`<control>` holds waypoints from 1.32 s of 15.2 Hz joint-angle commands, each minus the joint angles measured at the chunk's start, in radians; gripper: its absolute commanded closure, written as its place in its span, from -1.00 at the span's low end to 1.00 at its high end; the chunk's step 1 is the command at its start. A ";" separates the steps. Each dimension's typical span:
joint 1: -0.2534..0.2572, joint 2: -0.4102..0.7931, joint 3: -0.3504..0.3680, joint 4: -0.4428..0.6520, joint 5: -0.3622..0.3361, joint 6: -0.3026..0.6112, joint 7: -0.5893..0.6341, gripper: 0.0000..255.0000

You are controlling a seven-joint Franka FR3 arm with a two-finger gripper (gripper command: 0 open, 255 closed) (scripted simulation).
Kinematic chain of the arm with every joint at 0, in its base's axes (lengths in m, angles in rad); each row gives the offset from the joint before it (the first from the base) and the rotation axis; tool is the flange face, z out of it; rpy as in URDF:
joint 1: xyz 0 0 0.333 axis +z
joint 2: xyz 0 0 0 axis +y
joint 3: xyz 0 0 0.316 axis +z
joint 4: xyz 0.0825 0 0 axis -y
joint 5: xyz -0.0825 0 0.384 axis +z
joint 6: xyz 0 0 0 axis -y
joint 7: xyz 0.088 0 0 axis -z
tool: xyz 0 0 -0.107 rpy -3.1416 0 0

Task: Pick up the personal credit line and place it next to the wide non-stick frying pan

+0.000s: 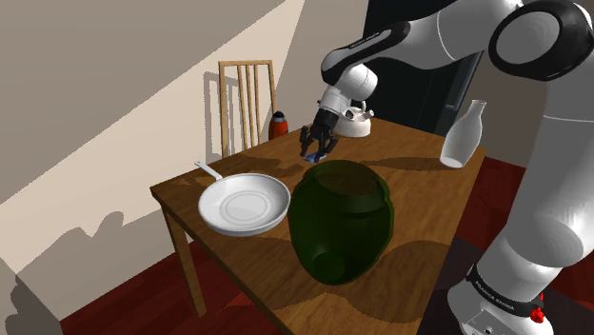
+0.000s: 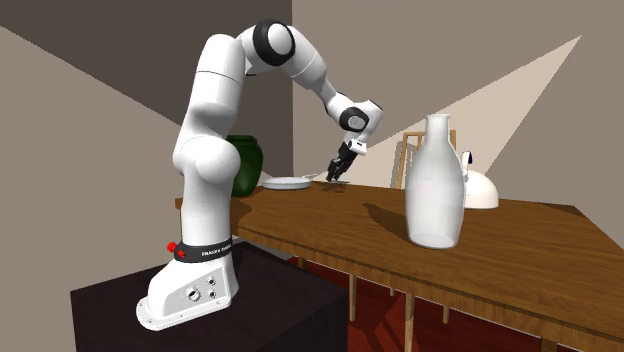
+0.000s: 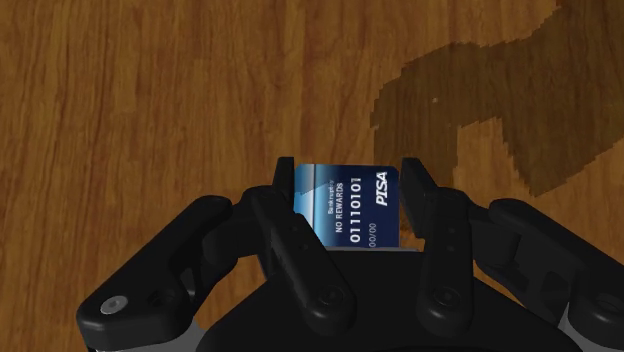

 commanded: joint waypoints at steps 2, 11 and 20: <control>0.001 0.019 0.002 -0.012 0.007 0.028 -0.017 1.00; 0.003 0.048 0.004 -0.029 0.018 0.068 -0.043 1.00; 0.003 0.048 0.004 -0.030 0.018 0.068 -0.043 -1.00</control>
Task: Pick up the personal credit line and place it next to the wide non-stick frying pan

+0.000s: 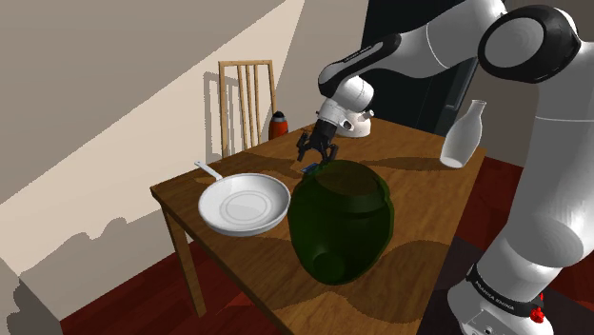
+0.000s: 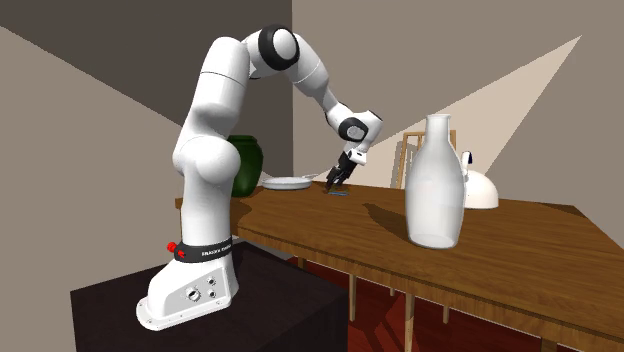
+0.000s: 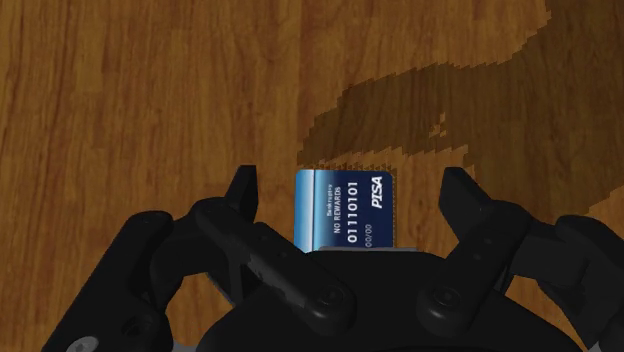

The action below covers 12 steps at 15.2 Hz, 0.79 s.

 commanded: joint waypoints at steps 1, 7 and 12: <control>-0.008 -0.010 -0.007 0.016 -0.009 -0.028 0.005 -1.00; -0.032 -0.032 -0.024 0.067 -0.032 -0.109 0.018 -1.00; -0.032 -0.032 -0.024 0.067 -0.032 -0.109 0.018 -1.00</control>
